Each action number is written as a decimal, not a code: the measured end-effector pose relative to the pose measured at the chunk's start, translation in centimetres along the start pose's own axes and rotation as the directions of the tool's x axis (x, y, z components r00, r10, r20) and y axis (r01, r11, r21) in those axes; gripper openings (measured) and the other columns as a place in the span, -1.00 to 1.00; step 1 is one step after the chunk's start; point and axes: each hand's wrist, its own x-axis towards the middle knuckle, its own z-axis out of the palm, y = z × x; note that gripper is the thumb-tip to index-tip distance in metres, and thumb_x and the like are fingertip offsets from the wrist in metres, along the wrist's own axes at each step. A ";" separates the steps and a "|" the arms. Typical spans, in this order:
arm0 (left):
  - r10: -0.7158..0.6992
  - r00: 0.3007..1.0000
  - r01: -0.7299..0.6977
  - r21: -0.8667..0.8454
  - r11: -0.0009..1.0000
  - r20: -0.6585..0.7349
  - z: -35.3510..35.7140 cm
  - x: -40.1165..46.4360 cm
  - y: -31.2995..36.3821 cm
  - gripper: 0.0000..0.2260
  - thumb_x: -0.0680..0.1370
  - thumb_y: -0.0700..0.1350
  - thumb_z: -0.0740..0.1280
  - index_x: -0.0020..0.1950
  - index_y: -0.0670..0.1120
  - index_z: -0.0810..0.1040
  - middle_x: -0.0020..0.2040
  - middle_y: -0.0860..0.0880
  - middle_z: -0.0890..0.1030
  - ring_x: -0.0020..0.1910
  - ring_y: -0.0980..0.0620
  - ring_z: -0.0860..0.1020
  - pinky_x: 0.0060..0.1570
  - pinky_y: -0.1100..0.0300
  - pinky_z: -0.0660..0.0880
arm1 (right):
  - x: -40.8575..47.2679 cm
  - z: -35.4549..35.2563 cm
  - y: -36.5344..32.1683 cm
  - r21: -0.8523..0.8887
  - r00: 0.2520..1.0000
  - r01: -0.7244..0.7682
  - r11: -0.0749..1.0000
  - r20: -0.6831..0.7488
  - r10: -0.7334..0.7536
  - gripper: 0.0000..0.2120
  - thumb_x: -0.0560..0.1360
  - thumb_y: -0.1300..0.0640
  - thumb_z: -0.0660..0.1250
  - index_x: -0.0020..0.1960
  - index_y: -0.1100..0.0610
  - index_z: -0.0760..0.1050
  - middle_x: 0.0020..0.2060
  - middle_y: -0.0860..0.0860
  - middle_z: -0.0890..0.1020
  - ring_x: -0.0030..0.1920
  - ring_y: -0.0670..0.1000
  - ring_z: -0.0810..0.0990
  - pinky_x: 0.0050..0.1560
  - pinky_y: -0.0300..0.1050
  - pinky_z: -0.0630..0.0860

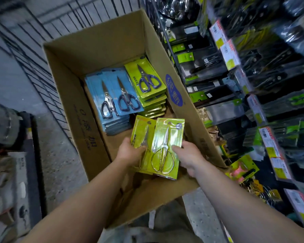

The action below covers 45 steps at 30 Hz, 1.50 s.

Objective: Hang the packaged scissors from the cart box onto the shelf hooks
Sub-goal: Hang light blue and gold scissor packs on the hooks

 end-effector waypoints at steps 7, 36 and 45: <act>0.018 0.999 -0.027 -0.251 0.968 -0.037 -2.4 -4.4 -0.6 -0.72 0.47 -0.07 0.51 0.14 -0.10 0.59 0.02 -0.08 0.69 -0.02 -0.06 0.66 0.14 -0.04 0.57 | -2.7 -0.8 -2.0 -0.022 0.995 0.103 0.994 0.015 -0.103 -0.82 0.56 0.09 0.25 0.08 0.14 0.55 0.08 0.12 0.65 0.07 0.16 0.61 0.07 -0.03 0.53; 0.516 0.841 -0.425 -0.391 0.816 0.161 -4.2 -19.3 -1.9 -0.67 0.42 -0.02 0.54 0.12 -0.07 0.60 -0.01 -0.06 0.72 -0.03 -0.08 0.69 0.11 -0.11 0.59 | -24.6 -4.0 5.7 0.111 0.850 0.416 0.903 -0.401 -0.342 -0.64 0.29 0.10 0.59 0.03 0.08 0.58 -0.08 0.03 0.71 -0.04 0.09 0.69 0.06 0.18 0.61; 0.626 0.654 -0.588 -0.236 0.774 0.425 6.0 -28.2 0.3 -0.91 0.55 -0.19 0.42 0.00 -0.04 0.56 -0.08 0.03 0.67 -0.18 0.17 0.60 -0.31 0.33 0.47 | -34.5 -9.9 15.9 0.239 0.715 0.398 0.886 -0.686 -0.136 -0.45 0.51 0.17 0.43 0.44 0.18 0.33 0.35 0.10 0.49 0.19 0.08 0.52 0.14 -0.07 0.46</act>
